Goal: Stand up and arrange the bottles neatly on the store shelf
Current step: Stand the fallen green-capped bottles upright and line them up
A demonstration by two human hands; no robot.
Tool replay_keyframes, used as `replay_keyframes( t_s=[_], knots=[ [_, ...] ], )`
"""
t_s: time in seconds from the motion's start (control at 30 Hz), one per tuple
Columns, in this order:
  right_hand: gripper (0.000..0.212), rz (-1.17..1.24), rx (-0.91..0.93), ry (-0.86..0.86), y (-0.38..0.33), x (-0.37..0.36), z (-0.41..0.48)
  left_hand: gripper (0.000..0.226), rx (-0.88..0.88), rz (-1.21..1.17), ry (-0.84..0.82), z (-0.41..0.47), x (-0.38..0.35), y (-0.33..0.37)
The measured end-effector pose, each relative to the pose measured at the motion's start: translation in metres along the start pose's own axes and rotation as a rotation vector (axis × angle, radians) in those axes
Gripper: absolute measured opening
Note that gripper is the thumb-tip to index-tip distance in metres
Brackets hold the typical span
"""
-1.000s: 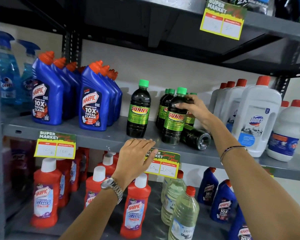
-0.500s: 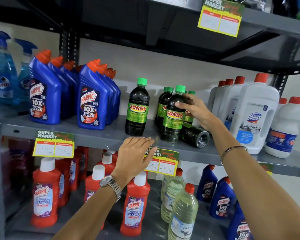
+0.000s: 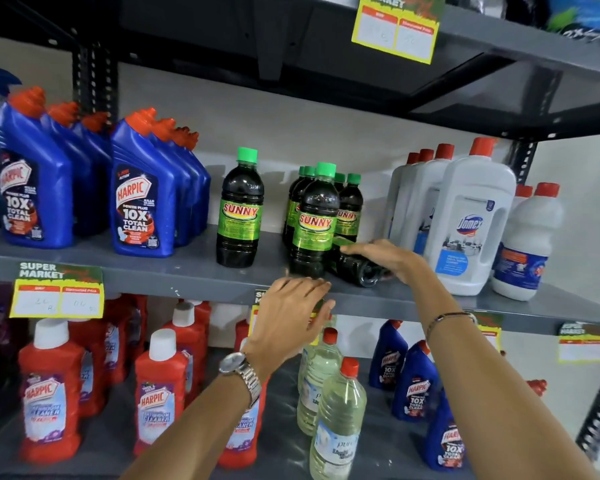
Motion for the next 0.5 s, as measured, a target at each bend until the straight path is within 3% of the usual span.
replay_keyframes(
  t_s=[0.23, 0.3, 0.43, 0.5],
  knots=[
    [0.043, 0.366, 0.136, 0.042, 0.016, 0.007, 0.004, 0.032, 0.015, 0.055, 0.043, 0.000, -0.003, 0.003],
    [0.047, 0.493, 0.144, 0.060, 0.024, 0.008, 0.006, 0.031, 0.022, 0.069, 0.044, 0.000, -0.004, 0.005],
    [0.085, 0.811, 0.157, 0.035, 0.036, 0.006, 0.011, 0.032, 0.042, 0.075, 0.026, -0.001, -0.006, 0.005],
    [0.084, 0.912, 0.200, 0.017, 0.040, 0.010, 0.015, 0.033, 0.055, 0.077, 0.019, 0.000, -0.006, 0.005]
  ],
)
Point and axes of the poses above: each hand's wrist, its own z-axis towards the middle knuckle, its own x-axis out of the back of the hand, y = z × x, the point moved 5 cm from there along z, towards the middle knuckle, and after that the axes turned 12 degrees about -x, right-handed, at the moved point
